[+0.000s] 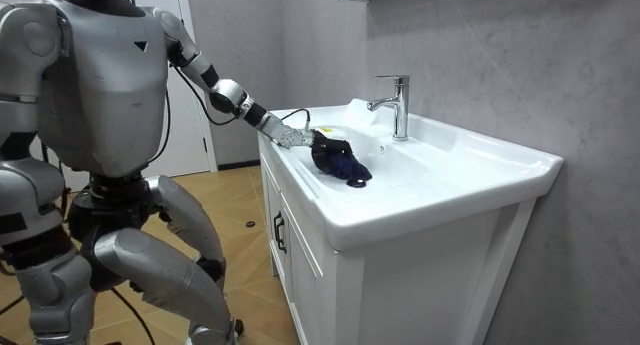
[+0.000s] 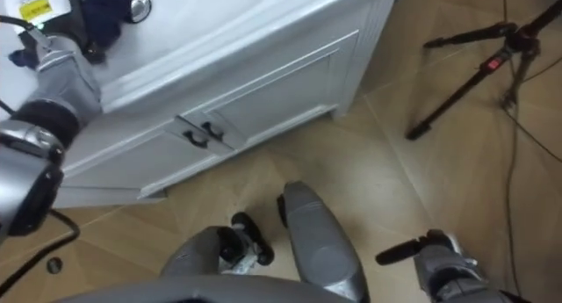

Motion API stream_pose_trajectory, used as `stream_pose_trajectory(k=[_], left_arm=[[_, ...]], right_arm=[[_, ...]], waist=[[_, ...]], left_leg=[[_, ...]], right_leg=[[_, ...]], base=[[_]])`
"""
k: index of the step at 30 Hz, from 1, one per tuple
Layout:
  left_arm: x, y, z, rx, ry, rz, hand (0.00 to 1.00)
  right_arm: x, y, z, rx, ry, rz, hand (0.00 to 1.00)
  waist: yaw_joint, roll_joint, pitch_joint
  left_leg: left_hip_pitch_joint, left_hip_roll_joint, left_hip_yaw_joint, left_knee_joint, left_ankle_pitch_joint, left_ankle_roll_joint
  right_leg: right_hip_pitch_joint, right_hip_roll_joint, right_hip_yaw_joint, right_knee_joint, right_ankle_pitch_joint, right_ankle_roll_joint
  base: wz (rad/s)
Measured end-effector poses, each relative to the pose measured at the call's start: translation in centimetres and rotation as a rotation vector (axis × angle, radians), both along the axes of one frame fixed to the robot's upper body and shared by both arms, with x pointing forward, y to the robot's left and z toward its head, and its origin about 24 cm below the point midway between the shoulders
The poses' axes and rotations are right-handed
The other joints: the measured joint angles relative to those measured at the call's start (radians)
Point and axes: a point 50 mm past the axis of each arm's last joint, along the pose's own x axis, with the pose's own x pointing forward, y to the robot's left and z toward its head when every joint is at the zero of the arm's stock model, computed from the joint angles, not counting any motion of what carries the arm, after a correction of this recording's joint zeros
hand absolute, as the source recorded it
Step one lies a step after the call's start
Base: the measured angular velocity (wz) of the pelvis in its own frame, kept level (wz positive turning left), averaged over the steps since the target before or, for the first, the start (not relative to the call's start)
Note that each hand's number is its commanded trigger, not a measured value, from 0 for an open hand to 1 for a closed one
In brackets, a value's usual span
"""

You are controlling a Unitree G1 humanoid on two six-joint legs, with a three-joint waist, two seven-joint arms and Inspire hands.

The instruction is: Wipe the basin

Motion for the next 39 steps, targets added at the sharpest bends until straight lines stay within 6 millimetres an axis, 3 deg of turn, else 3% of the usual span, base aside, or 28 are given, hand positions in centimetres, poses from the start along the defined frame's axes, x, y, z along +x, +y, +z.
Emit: stream_pose_trajectory(k=[5, 11, 13, 19, 25, 29, 33, 36, 39], left_arm=[[1.5, -2.0, 2.0, -0.189, -0.122, -0.065, 1.0], [2.5, -6.8, 3.7, -0.407, -0.251, -0.245, 1.0], [2.6, -8.1, 4.5, -0.431, -0.302, -0.309, 1.0], [2.1, -11.5, 4.3, -0.453, -0.345, -0.452, 1.0], [1.9, -12.9, 4.1, -0.483, -0.313, -0.513, 1.0], [1.9, -13.4, 4.1, -0.479, -0.305, -0.553, 1.0], [2.1, -13.8, 4.6, -0.483, -0.309, -0.586, 1.0], [2.0, -13.7, 4.4, -0.483, -0.304, -0.587, 1.0], [1.8, -13.1, 3.5, -0.485, -0.284, -0.585, 1.0]], right_arm=[[0.3, 0.7, -0.1, 0.011, -0.018, 0.053, 0.0], [0.5, 1.2, -0.1, 0.011, -0.04, 0.078, 0.0], [0.5, 1.7, -0.3, 0.021, -0.045, 0.098, 0.0], [1.2, 1.9, -0.1, 0.039, -0.081, 0.121, 0.0], [1.4, 1.9, -0.1, 0.056, -0.079, 0.169, 0.0], [1.4, 1.7, -0.1, 0.067, -0.068, 0.17, 0.0], [1.2, 1.5, -0.2, 0.072, -0.056, 0.17, 0.0], [1.3, 1.4, -0.1, 0.082, -0.047, 0.172, 0.0], [1.3, 1.3, -0.1, 0.087, -0.044, 0.182, 0.0]], waist=[[-0.016, -0.002, -0.001], [-0.026, -0.005, -0.0012], [-0.038, -0.012, 0.0033], [-0.033, -0.02, 0.0024], [-0.034, -0.016, 0.004], [-0.034, -0.003, 0.0122], [-0.035, 0.002, 0.0202], [-0.033, 0.009, 0.0186], [-0.033, 0.007, 0.0219]], left_leg=[[-0.035, 0.0, 0.01, -0.001, 0.0, 0.003], [-0.047, 0.0, 0.009, 0.011, 0.003, 0.021], [-0.053, 0.0, 0.009, 0.019, 0.017, 0.036], [-0.048, 0.001, -0.005, 0.07, -0.03, 0.043], [-0.036, 0.0, -0.013, 0.09, -0.061, 0.058], [-0.032, 0.0, -0.019, 0.103, -0.072, 0.062], [-0.03, -0.012, -0.022, 0.116, -0.076, 0.064], [-0.027, -0.009, -0.024, 0.126, -0.081, 0.061], [0.002, -0.008, -0.02, 0.118, -0.082, 0.058]], right_leg=[[-0.027, -0.013, -0.004, 0.0, 0.011, 0.015], [-0.034, -0.022, -0.022, 0.007, 0.012, 0.012], [-0.041, -0.026, -0.026, 0.027, 0.003, 0.003], [-0.018, -0.034, -0.044, 0.05, -0.048, 0.022], [0.008, -0.035, -0.053, 0.053, -0.064, 0.039], [0.018, -0.035, -0.055, 0.056, -0.069, 0.045], [0.015, -0.049, -0.055, 0.088, -0.087, 0.047], [0.017, -0.048, -0.056, 0.095, -0.091, 0.044], [0.043, -0.048, -0.053, 0.093, -0.093, 0.041]], base=[[0.21], [-0.03], [0.06], [0.07], [0.01], [0.01], [0.08], [-0.01], [-0.03]])
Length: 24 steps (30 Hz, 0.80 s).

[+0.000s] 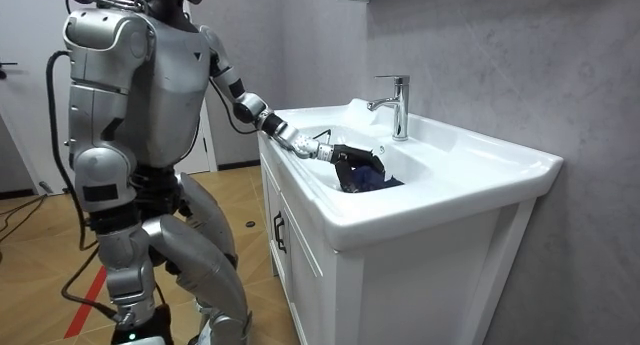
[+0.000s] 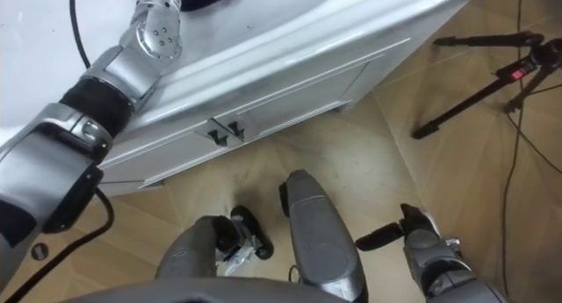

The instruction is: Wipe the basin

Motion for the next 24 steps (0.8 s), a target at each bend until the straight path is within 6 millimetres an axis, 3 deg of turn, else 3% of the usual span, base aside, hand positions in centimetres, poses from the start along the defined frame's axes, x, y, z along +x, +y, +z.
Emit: stream_pose_trajectory(k=[5, 9, 15, 17, 19, 22, 24], left_arm=[[-0.6, 1.7, -1.8, 0.023, 0.053, -0.009, 1.0], [-1.4, 3.4, -3.2, 0.048, 0.086, -0.002, 1.0], [-3.4, 8.7, -5.7, 0.147, 0.161, 0.103, 1.0], [-4.4, 10.6, -6.6, 0.183, 0.186, 0.148, 1.0], [-6.2, 12.8, -8.1, 0.248, 0.217, 0.208, 1.0], [-8.4, 15.1, -9.4, 0.341, 0.248, 0.254, 1.0], [-9.2, 15.6, -9.8, 0.384, 0.251, 0.257, 1.0]], right_arm=[[-0.3, -0.2, -0.1, -0.012, 0.019, 0.028, 0.0], [-1.0, -1.2, 0.0, -0.034, 0.049, 0.056, 0.0], [-2.8, -2.3, -0.2, -0.06, 0.109, 0.096, 0.0], [-3.4, -2.7, -0.2, -0.059, 0.129, 0.082, 0.0], [-4.8, -3.7, -0.2, -0.069, 0.16, 0.055, 0.0], [-6.5, -4.8, -0.1, -0.098, 0.207, 0.058, 0.0], [-7.0, -5.0, -0.1, -0.106, 0.221, 0.06, 0.0]], waist=[[0.001, -0.003, 0.0029], [0.027, 0.0, 0.0009], [0.077, 0.013, -0.0069], [0.099, 0.027, -0.0162], [0.139, 0.05, -0.0361], [0.185, 0.058, -0.0456], [0.204, 0.061, -0.0527]], left_leg=[[0.039, 0.003, 0.0, -0.002, -0.006, -0.009], [0.08, 0.004, 0.006, -0.019, -0.008, -0.019], [0.13, 0.014, 0.002, -0.051, -0.002, -0.04], [0.151, 0.011, -0.001, -0.068, 0.002, -0.046], [0.18, 0.01, -0.004, -0.103, 0.011, -0.056], [0.238, 0.01, -0.014, -0.133, 0.019, -0.066], [0.276, 0.009, -0.027, -0.15, 0.024, -0.074]], right_leg=[[0.038, 0.001, 0.001, 0.0, -0.009, -0.005], [0.072, 0.01, 0.006, -0.009, -0.013, -0.011], [0.126, 0.02, -0.002, -0.039, -0.015, -0.025], [0.149, 0.025, -0.008, -0.058, -0.013, -0.029], [0.18, 0.028, -0.013, -0.09, -0.01, -0.035], [0.242, 0.033, -0.028, -0.124, -0.01, -0.039], [0.283, 0.035, -0.034, -0.147, -0.011, -0.043]], base=[[-0.03], [-0.08], [-0.02], [0.0], [0.0], [0.07], [0.1]])
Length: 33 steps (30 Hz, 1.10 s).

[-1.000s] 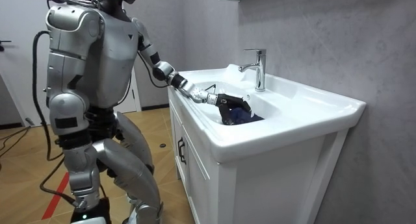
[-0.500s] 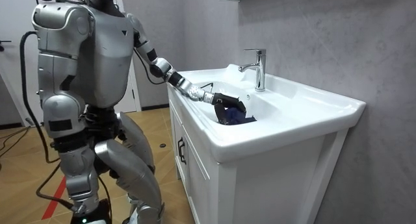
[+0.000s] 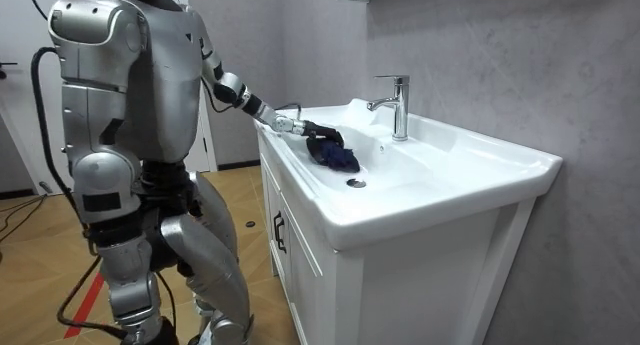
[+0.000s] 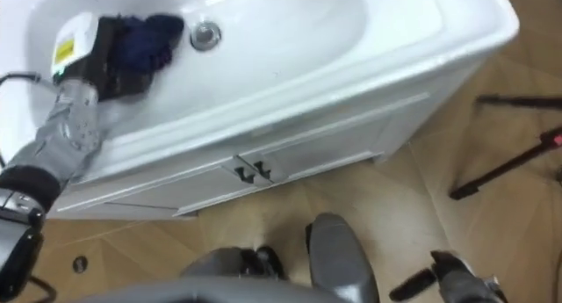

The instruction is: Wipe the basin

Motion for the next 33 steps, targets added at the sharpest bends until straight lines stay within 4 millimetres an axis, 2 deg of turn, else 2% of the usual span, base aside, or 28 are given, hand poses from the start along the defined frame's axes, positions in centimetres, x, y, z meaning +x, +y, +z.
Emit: stream_pose_trajectory(k=[2, 4, 9, 11, 12, 13, 16, 21, 23, 27, 30, 33], left_arm=[[-0.8, 0.1, -0.7, 0.046, 0.023, -0.017, 1.0], [-1.7, 0.1, -1.3, 0.095, 0.037, -0.04, 1.0], [-3.4, 0.5, -2.2, 0.143, 0.046, -0.05, 1.0], [-4.1, 0.5, -2.4, 0.147, 0.049, -0.051, 1.0], [-4.3, 0.4, -2.4, 0.144, 0.042, -0.056, 1.0], [-4.5, 0.4, -2.0, 0.14, 0.018, -0.057, 1.0], [-5.2, 0.4, -1.3, 0.142, -0.012, -0.063, 1.0], [-5.2, 0.1, -0.7, 0.142, -0.024, -0.073, 1.0], [-4.9, -0.1, -0.2, 0.141, -0.034, -0.08, 1.0], [-4.4, 0.5, 1.8, 0.15, -0.1, -0.04, 1.0], [-4.0, 1.3, 3.7, 0.169, -0.171, 0.011, 1.0], [-3.4, 1.1, 6.1, 0.181, -0.276, 0.017, 1.0]], right_arm=[[0.0, 0.1, 0.0, 0.0, 0.002, 0.015, 0.0], [-0.1, 0.1, 0.0, -0.008, 0.011, 0.045, 0.0], [-1.0, -0.2, -0.1, -0.028, 0.047, 0.059, 0.0], [-1.7, -0.1, -0.2, -0.032, 0.073, 0.084, 0.0], [-2.1, -0.1, -0.2, -0.035, 0.09, 0.097, 0.0], [-2.2, -0.2, -0.2, -0.038, 0.093, 0.098, 0.0], [-2.6, -0.5, -0.1, -0.048, 0.098, 0.084, 0.0], [-3.0, -0.7, 0.0, -0.044, 0.108, 0.088, 0.0], [-3.0, -0.6, -0.1, -0.031, 0.1, 0.079, 0.0], [-2.8, -0.6, 0.0, -0.025, 0.089, 0.078, 0.0], [-3.0, -0.5, -0.1, -0.011, 0.089, 0.076, 0.0], [-3.9, 0.1, -0.3, 0.021, 0.099, 0.037, 0.0]], waist=[[0.005, -0.005, -0.0038], [0.014, -0.01, -0.0175], [0.021, -0.01, -0.0218], [0.037, -0.01, -0.0239], [0.044, -0.007, -0.0257], [0.048, -0.004, -0.0283], [0.074, -0.005, -0.0279], [0.115, -0.006, -0.0283], [0.118, -0.005, -0.0288], [0.124, -0.01, -0.027], [0.121, -0.014, -0.0257], [0.126, -0.015, -0.0249]], left_leg=[[0.042, -0.005, -0.006, -0.029, 0.013, -0.005], [0.072, -0.003, -0.005, -0.061, 0.024, -0.013], [0.137, 0.01, -0.029, -0.094, 0.033, -0.029], [0.162, 0.012, -0.038, -0.111, 0.037, -0.035], [0.175, 0.009, -0.059, -0.124, 0.04, -0.04], [0.182, 0.009, -0.067, -0.133, 0.043, -0.045], [0.217, 0.01, -0.097, -0.17, 0.049, -0.052], [0.279, 0.011, -0.11, -0.209, 0.051, -0.054], [0.286, 0.011, -0.112, -0.219, 0.051, -0.054], [0.319, 0.01, -0.125, -0.244, 0.052, -0.056], [0.337, 0.005, -0.162, -0.254, 0.052, -0.056], [0.339, 0.0, -0.191, -0.263, 0.052, -0.056]], right_leg=[[0.041, 0.0, -0.006, -0.024, 0.0, -0.003], [0.07, 0.007, -0.007, -0.053, 0.006, -0.009], [0.154, 0.031, -0.02, -0.119, 0.017, -0.022], [0.183, 0.038, -0.021, -0.141, 0.02, -0.027], [0.198, 0.04, -0.025, -0.152, 0.02, -0.028], [0.21, 0.044, -0.025, -0.168, 0.023, -0.032], [0.252, 0.054, -0.034, -0.211, 0.033, -0.038], [0.32, 0.063, -0.043, -0.262, 0.034, -0.039], [0.34, 0.063, -0.054, -0.279, 0.035, -0.038], [0.381, 0.063, -0.072, -0.3, 0.037, -0.036], [0.417, 0.062, -0.093, -0.327, 0.039, -0.032], [0.434, 0.062, -0.105, -0.352, 0.046, -0.026]], base=[[0.04], [-0.02], [-0.02], [-0.03], [0.07], [0.09], [0.05], [0.07], [0.18], [0.12], [0.24], [0.22]])
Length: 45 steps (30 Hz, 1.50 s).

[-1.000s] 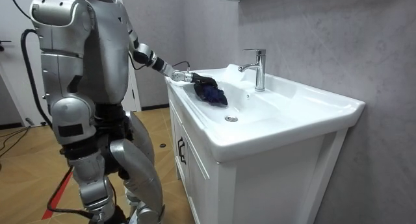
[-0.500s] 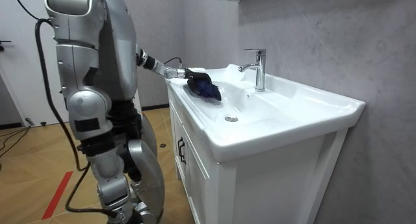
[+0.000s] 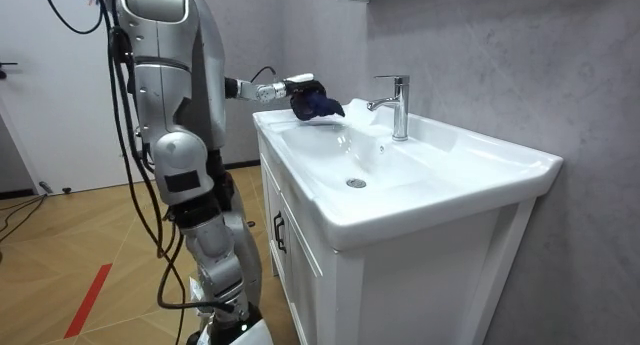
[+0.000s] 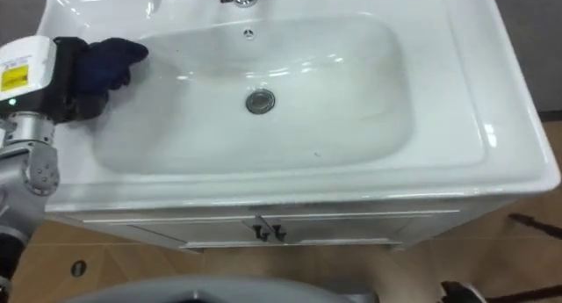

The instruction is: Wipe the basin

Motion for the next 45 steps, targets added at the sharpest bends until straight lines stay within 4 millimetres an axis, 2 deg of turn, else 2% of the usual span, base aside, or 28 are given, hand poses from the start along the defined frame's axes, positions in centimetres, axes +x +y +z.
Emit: stream_pose_trajectory(k=[3, 7, 15, 20, 22, 24, 26, 27, 31, 35, 37, 38, 40, 43, 45], left_arm=[[0.2, -0.3, 2.8, 0.009, -0.133, -0.009, 1.0], [0.1, -0.7, 5.4, 0.001, -0.291, -0.016, 1.0], [0.0, -0.4, 5.7, -0.01, -0.324, 0.03, 1.0], [-0.6, 0.6, 5.6, 0.0, -0.316, 0.084, 1.0], [-0.9, 1.0, 5.4, 0.005, -0.304, 0.114, 1.0], [-1.1, 1.2, 5.2, 0.006, -0.295, 0.125, 1.0], [-1.2, 1.3, 5.1, 0.008, -0.29, 0.134, 1.0], [-1.3, 1.3, 5.1, 0.008, -0.288, 0.137, 1.0], [-1.9, 1.5, 4.3, 0.01, -0.258, 0.146, 1.0], [-3.1, 2.3, 1.3, 0.005, -0.131, 0.203, 1.0], [-3.9, 2.9, -0.2, -0.003, -0.046, 0.251, 1.0], [-4.0, 3.0, -0.4, -0.002, -0.034, 0.259, 1.0], [-4.2, 3.3, -0.9, -0.002, -0.009, 0.277, 1.0], [-4.4, 3.3, -1.2, -0.007, 0.017, 0.273, 1.0], [-4.4, 3.0, -1.4, -0.015, 0.026, 0.264, 1.0]], right_arm=[[-0.1, 0.5, -0.2, 0.018, 0.005, -0.004, 0.0], [-1.0, 1.5, -0.6, 0.047, 0.024, -0.028, 0.0], [-2.8, 1.7, -0.7, 0.051, 0.064, -0.075, 0.0], [-3.1, 1.7, -0.7, 0.048, 0.084, -0.066, 0.0], [-3.3, 1.7, -0.7, 0.051, 0.088, -0.067, 0.0], [-3.3, 1.7, -0.7, 0.055, 0.09, -0.068, 0.0], [-3.3, 1.7, -0.7, 0.055, 0.09, -0.068, 0.0], [-3.3, 1.7, -0.7, 0.054, 0.09, -0.069, 0.0], [-3.0, 1.6, -0.7, 0.051, 0.082, -0.071, 0.0], [-3.1, 1.6, -0.7, 0.047, 0.095, -0.076, 0.0], [-3.2, 1.7, -0.7, 0.051, 0.099, -0.081, 0.0], [-3.2, 1.7, -0.7, 0.052, 0.099, -0.081, 0.0], [-3.2, 1.7, -0.7, 0.053, 0.097, -0.088, 0.0], [-3.1, 1.7, -0.7, 0.055, 0.094, -0.09, 0.0], [-3.0, 1.7, -0.7, 0.054, 0.088, -0.088, 0.0]], waist=[[0.013, 0.006, 0.0053], [0.016, 0.008, 0.0067], [0.022, 0.017, 0.0073], [0.025, 0.032, 0.0053], [0.024, 0.042, 0.0026], [0.024, 0.045, 0.0033], [0.024, 0.044, 0.0045], [0.025, 0.038, 0.0085], [0.02, 0.035, 0.0101], [0.014, 0.031, 0.0104], [0.002, 0.019, 0.0098], [0.001, 0.017, 0.0085], [0.001, -0.004, 0.0103], [-0.003, -0.016, 0.007], [-0.006, -0.015, 0.0074]], left_leg=[[0.025, -0.001, 0.0, -0.027, 0.0, 0.0], [0.056, -0.007, -0.001, -0.046, 0.0, 0.0], [0.088, -0.014, -0.001, -0.067, 0.004, 0.006], [0.091, -0.015, 0.0, -0.067, 0.004, 0.006], [0.092, -0.015, 0.0, -0.067, 0.004, 0.007], [0.093, -0.015, 0.0, -0.067, 0.005, 0.008], [0.093, -0.015, -0.001, -0.067, 0.006, 0.009], [0.092, -0.015, 0.0, -0.067, 0.006, 0.009], [0.088, -0.02, -0.001, -0.067, 0.008, 0.013], [0.09, -0.023, -0.004, -0.074, 0.011, 0.016], [0.09, -0.023, -0.006, -0.074, 0.011, 0.016], [0.089, -0.023, -0.008, -0.074, 0.011, 0.016], [0.089, -0.023, -0.013, -0.075, 0.011, 0.016], [0.089, -0.024, -0.013, -0.074, 0.011, 0.016], [0.09, -0.025, -0.013, -0.073, 0.011, 0.016]], right_leg=[[0.025, 0.003, 0.001, -0.032, 0.013, 0.007], [0.059, 0.001, 0.001, -0.055, 0.019, 0.016], [0.082, -0.002, 0.009, -0.068, 0.023, 0.024], [0.075, -0.002, 0.017, -0.068, 0.024, 0.025], [0.075, -0.002, 0.018, -0.067, 0.024, 0.025], [0.076, -0.002, 0.019, -0.066, 0.024, 0.025], [0.076, -0.002, 0.018, -0.066, 0.024, 0.025], [0.076, -0.002, 0.018, -0.066, 0.024, 0.025], [0.072, -0.006, 0.018, -0.067, 0.024, 0.025], [0.071, -0.009, 0.015, -0.067, 0.024, 0.027], [0.071, -0.009, 0.014, -0.067, 0.024, 0.027], [0.071, -0.009, 0.014, -0.067, 0.024, 0.027], [0.073, -0.009, 0.01, -0.068, 0.024, 0.027], [0.073, -0.009, 0.01, -0.068, 0.026, 0.029], [0.075, -0.011, 0.006, -0.068, 0.028, 0.032]], base=[[0.02], [0.0], [-0.02], [-0.04], [0.0], [0.0], [0.0], [0.0], [0.0], [0.01], [0.02], [0.04], [0.05], [0.01], [0.0]])
